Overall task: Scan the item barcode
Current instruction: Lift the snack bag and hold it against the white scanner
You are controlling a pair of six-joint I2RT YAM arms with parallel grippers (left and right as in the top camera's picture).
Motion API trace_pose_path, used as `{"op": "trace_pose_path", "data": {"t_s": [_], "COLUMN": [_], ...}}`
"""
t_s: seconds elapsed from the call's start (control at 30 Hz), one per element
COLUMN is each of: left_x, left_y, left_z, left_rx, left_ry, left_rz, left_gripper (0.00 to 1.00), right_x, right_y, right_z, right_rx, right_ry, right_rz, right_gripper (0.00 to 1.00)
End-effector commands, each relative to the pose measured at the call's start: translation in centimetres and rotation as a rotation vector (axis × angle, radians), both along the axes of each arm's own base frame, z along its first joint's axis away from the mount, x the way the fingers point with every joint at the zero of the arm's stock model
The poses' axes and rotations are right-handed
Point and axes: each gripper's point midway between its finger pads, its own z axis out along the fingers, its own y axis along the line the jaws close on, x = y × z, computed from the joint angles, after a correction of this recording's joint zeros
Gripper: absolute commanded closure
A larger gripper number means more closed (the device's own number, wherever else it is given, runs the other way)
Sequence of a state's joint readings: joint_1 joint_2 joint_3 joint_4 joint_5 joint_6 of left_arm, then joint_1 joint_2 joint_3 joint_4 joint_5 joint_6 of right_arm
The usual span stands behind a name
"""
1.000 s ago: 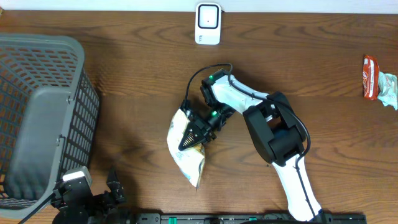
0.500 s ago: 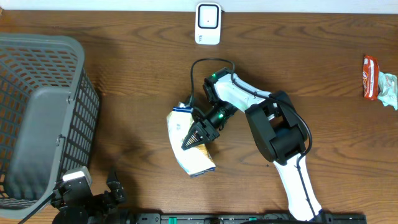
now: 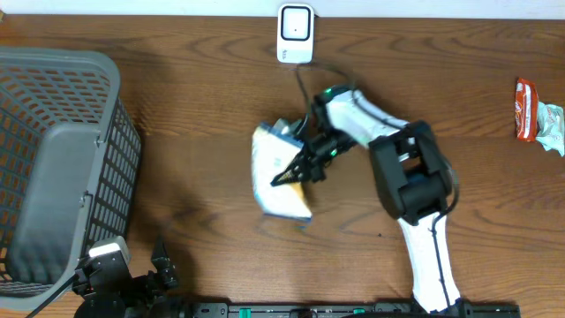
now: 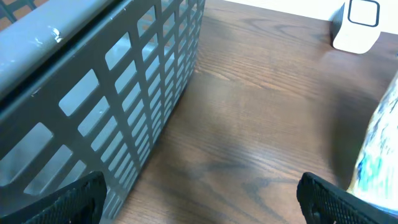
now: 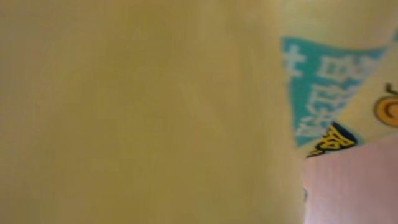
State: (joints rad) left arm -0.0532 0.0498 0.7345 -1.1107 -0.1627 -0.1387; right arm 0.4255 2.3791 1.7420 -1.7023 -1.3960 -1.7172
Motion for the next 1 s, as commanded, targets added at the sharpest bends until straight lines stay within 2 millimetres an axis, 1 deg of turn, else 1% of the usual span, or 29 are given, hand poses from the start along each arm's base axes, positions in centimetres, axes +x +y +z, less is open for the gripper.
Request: {"op": "trace_pose_path", "data": {"t_s": [0.0, 0.03, 0.07, 0.1, 0.13, 0.2, 0.23, 0.27, 0.33, 0.37, 0.4, 0.43, 0.47, 0.53, 0.57, 0.67, 0.73, 0.8, 0.83, 0.87, 0.9, 0.97], "left_x": [-0.1, -0.1, -0.1, -0.1, -0.1, -0.1, -0.1, -0.1, -0.1, -0.1, -0.1, -0.1, -0.1, -0.1, -0.1, -0.1, -0.1, -0.1, -0.1, -0.1, -0.1, -0.1], "left_y": [0.1, 0.1, 0.1, 0.1, 0.1, 0.1, 0.1, 0.1, 0.1, 0.1, 0.1, 0.1, 0.1, 0.1, 0.1, 0.1, 0.1, 0.1, 0.1, 0.1, 0.1, 0.1], "left_z": [0.3, 0.3, 0.3, 0.3, 0.3, 0.3, 0.3, 0.3, 0.3, 0.3, 0.3, 0.3, 0.3, 0.3, 0.3, 0.3, 0.3, 0.3, 0.3, 0.3, 0.3, 0.3], "left_rx": [-0.007, -0.007, -0.007, -0.007, -0.007, -0.007, -0.007, -0.007, -0.007, -0.007, -0.007, -0.007, -0.007, -0.007, -0.007, -0.007, -0.007, -0.007, -0.007, -0.007, -0.007, -0.007], "left_ry": [-0.012, -0.012, -0.012, -0.012, -0.012, -0.012, -0.012, -0.012, -0.012, -0.012, -0.012, -0.012, -0.012, -0.012, -0.012, -0.012, -0.012, -0.012, -0.012, -0.012, -0.012, -0.012], "left_rz": [0.010, 0.010, 0.010, 0.010, 0.010, 0.010, 0.010, 0.010, 0.010, 0.010, 0.010, 0.010, 0.010, 0.010, 0.010, 0.010, 0.010, 0.010, 0.010, 0.010, 0.010, 0.010], "left_gripper": [0.02, 0.02, 0.02, 0.02, 0.02, 0.02, 0.02, 0.02, 0.02, 0.02, 0.02, 0.02, 0.02, 0.02, 0.02, 0.02, 0.02, 0.02, 0.02, 0.02, 0.02, 0.02], "right_x": [5.3, 7.1, 7.7, 8.6, 9.9, 13.5, 16.5, 18.4, 21.1, 21.9, 22.6, 24.2, 25.2, 28.5, 29.5, 32.5, 34.9, 36.4, 37.4, 37.9, 38.7, 39.3], "right_y": [-2.5, -3.7, -4.3, -5.0, -5.9, -8.0, -10.0, -11.7, -14.2, -14.9, -15.3, -15.7, -15.9, -16.3, -16.3, -16.1, -16.4, -16.8, -16.9, -16.8, -16.5, -16.3], "right_z": [2.8, 3.6, 3.6, 3.3, 2.4, -0.1, -2.0, -2.9, -3.7, -3.7, -3.6, -3.1, -2.6, -0.5, 0.1, 2.3, 3.4, 3.8, 4.0, 3.9, 3.4, 2.6], "right_rx": [-0.101, -0.172, -0.211, -0.281, -0.388, -0.659, -0.877, -1.016, -1.210, -1.271, -1.309, -1.369, -1.397, -1.461, -1.474, -1.488, -1.536, -1.594, -1.622, -1.625, -1.622, -1.630], "right_ry": [0.095, 0.062, 0.028, -0.030, -0.090, -0.178, -0.239, -0.293, -0.437, -0.503, -0.551, -0.649, -0.710, -0.881, -0.931, -1.124, -1.298, -1.413, -1.490, -1.519, -1.570, -1.617], "right_rz": [-0.133, -0.153, -0.153, -0.154, -0.169, -0.275, -0.406, -0.500, -0.599, -0.625, -0.646, -0.698, -0.738, -0.886, -0.937, -1.018, -1.042, -1.044, -1.044, -1.041, -1.030, -0.995], "right_gripper": [0.99, 0.98, 0.98, 0.99, 0.98, 0.99, 0.99, 0.99, 0.99, 0.99, 0.99, 0.99, 0.99, 0.99, 0.99, 0.99, 0.99, 0.99, 0.99, 0.99, 0.99, 0.99]}}
